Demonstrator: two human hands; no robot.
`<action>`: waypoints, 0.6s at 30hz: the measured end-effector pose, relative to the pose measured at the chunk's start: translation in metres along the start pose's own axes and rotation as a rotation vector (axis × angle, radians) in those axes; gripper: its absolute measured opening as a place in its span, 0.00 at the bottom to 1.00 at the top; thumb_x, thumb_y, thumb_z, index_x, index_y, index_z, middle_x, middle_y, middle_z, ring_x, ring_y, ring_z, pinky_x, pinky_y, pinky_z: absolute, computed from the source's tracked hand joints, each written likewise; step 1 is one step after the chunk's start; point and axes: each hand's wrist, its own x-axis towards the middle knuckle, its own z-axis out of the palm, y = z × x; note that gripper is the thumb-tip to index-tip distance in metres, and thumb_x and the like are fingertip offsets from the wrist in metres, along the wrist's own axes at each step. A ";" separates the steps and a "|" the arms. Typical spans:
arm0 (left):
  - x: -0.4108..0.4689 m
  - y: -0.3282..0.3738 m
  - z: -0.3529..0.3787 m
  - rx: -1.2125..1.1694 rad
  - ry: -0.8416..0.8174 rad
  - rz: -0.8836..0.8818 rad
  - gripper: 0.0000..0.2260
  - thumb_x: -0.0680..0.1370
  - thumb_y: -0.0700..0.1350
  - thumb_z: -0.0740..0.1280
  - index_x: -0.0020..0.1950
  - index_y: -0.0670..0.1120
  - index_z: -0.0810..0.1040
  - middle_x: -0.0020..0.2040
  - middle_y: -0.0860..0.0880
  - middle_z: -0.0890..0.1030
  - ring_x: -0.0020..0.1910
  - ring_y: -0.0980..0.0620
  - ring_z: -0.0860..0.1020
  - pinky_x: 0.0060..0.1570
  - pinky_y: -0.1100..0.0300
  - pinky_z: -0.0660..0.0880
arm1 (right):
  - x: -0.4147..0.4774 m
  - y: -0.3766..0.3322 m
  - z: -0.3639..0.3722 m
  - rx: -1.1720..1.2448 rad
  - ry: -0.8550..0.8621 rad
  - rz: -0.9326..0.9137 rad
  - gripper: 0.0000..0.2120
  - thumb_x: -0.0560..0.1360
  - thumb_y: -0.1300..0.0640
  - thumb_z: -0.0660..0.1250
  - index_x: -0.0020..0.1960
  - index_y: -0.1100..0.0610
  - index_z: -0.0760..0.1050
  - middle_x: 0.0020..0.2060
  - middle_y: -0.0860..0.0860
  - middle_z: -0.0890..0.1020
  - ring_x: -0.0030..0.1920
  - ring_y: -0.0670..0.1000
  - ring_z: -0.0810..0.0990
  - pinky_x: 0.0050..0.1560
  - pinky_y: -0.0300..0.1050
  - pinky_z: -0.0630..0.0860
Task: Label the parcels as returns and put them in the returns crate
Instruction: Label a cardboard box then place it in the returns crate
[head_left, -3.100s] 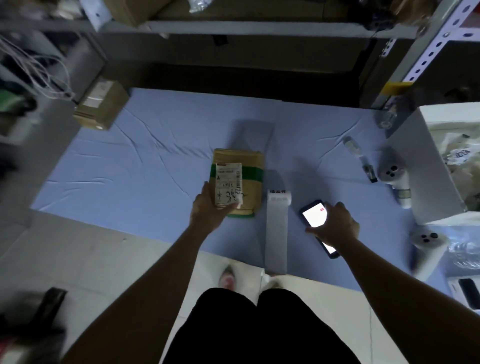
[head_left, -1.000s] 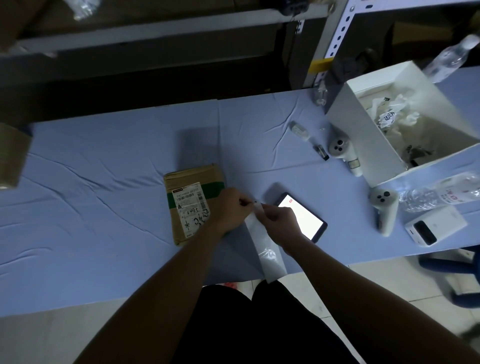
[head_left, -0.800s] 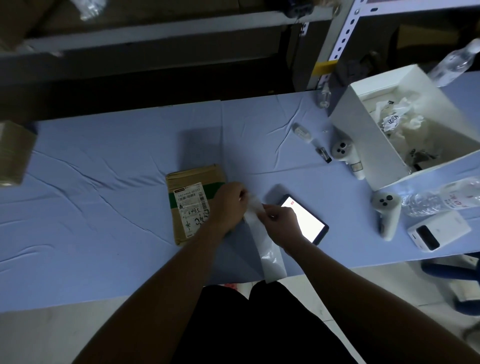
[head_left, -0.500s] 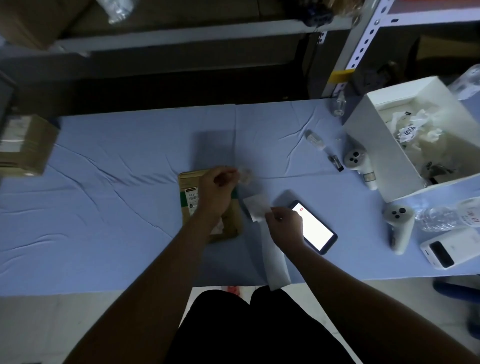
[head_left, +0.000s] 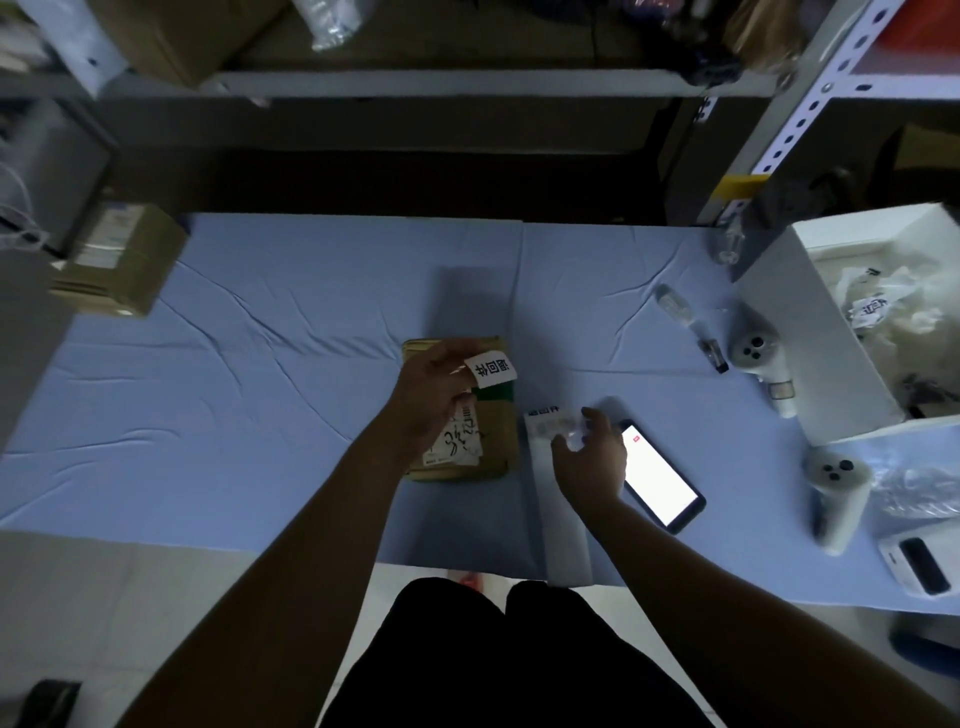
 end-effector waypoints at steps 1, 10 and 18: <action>0.001 0.000 -0.002 -0.026 -0.002 -0.015 0.14 0.77 0.28 0.65 0.53 0.45 0.81 0.48 0.49 0.86 0.51 0.50 0.84 0.46 0.60 0.80 | -0.002 -0.007 -0.003 0.044 0.030 -0.035 0.19 0.75 0.58 0.71 0.66 0.57 0.75 0.58 0.54 0.81 0.56 0.53 0.80 0.53 0.45 0.77; 0.002 -0.007 -0.018 -0.013 0.064 0.002 0.17 0.76 0.29 0.63 0.43 0.47 0.88 0.47 0.44 0.86 0.43 0.48 0.84 0.39 0.60 0.78 | -0.006 -0.102 -0.003 0.883 -0.446 0.324 0.16 0.72 0.57 0.76 0.57 0.62 0.80 0.43 0.60 0.84 0.41 0.55 0.80 0.46 0.50 0.78; -0.007 -0.006 -0.046 0.017 0.123 0.035 0.06 0.75 0.37 0.68 0.46 0.42 0.85 0.48 0.41 0.86 0.48 0.40 0.85 0.43 0.53 0.76 | -0.004 -0.112 -0.004 0.830 -0.440 0.314 0.20 0.71 0.67 0.74 0.61 0.59 0.75 0.45 0.60 0.85 0.45 0.58 0.85 0.50 0.55 0.83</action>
